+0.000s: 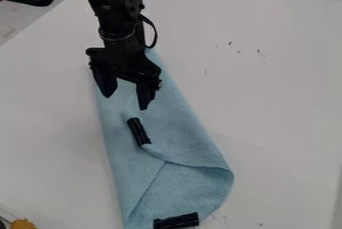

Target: Fold cloth from top left to center

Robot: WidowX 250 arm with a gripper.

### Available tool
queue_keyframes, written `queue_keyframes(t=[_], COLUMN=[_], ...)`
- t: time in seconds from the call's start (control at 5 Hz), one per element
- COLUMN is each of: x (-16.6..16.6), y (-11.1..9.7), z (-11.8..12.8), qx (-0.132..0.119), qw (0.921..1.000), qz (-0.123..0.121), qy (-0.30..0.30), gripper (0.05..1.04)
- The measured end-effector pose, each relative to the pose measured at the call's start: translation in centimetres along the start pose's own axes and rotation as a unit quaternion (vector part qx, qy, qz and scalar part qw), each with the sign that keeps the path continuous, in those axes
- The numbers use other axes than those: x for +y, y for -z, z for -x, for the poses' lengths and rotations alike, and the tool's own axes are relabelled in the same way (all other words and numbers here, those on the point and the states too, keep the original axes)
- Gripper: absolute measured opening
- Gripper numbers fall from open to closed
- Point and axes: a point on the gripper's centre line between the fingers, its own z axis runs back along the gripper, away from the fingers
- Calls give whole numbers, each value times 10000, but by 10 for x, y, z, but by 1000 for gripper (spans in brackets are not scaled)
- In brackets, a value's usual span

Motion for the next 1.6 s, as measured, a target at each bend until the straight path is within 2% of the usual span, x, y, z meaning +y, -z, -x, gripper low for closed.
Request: queue_keyframes(t=[0.2, 0.4, 1.2, 1.4, 1.6], x=[-1, 7, 72, 80, 88], y=[7, 10, 25, 35, 44], z=[4, -14, -112, -124, -124], qx=[143, 179, -149, -162, -108], qw=[9999, 9995, 9940, 9935, 9939], qz=[28, 2, -188, -135, -89], qy=[18, 252, 1069, 1120, 1095], gripper=[1000, 1000, 1000, 1000, 1001])
